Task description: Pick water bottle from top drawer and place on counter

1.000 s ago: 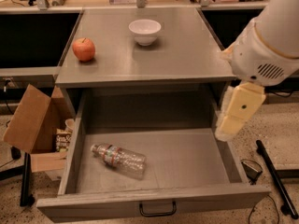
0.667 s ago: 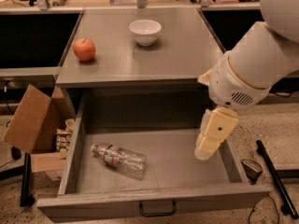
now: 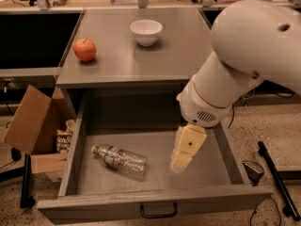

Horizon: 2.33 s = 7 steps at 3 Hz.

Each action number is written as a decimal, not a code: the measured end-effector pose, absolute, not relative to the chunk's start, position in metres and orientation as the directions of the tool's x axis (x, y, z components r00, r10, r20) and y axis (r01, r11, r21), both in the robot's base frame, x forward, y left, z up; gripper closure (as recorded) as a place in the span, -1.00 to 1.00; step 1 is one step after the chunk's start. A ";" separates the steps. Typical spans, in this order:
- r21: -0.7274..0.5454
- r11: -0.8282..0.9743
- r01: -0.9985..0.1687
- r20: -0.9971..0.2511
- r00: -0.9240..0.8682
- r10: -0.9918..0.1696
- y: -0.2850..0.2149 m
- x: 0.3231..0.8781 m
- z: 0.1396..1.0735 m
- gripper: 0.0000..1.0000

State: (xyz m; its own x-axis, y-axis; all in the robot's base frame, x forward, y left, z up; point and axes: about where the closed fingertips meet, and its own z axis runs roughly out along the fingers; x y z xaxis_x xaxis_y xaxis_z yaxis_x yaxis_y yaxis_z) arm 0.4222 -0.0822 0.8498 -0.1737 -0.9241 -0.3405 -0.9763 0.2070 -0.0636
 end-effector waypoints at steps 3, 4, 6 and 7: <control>0.073 0.243 -0.967 -0.331 -0.254 -0.909 0.020 0.460 0.697 -1.00; 0.096 0.262 -0.960 -0.303 -0.278 -0.911 0.030 0.469 0.668 -1.00; 0.119 0.268 -0.956 -0.256 -0.291 -0.922 0.052 0.478 0.633 -1.00; 0.125 0.266 -0.956 -0.241 -0.289 -0.926 0.061 0.478 0.623 -0.62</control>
Offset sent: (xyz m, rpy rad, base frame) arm 0.0347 0.1135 -0.1487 0.0433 0.1249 -0.0199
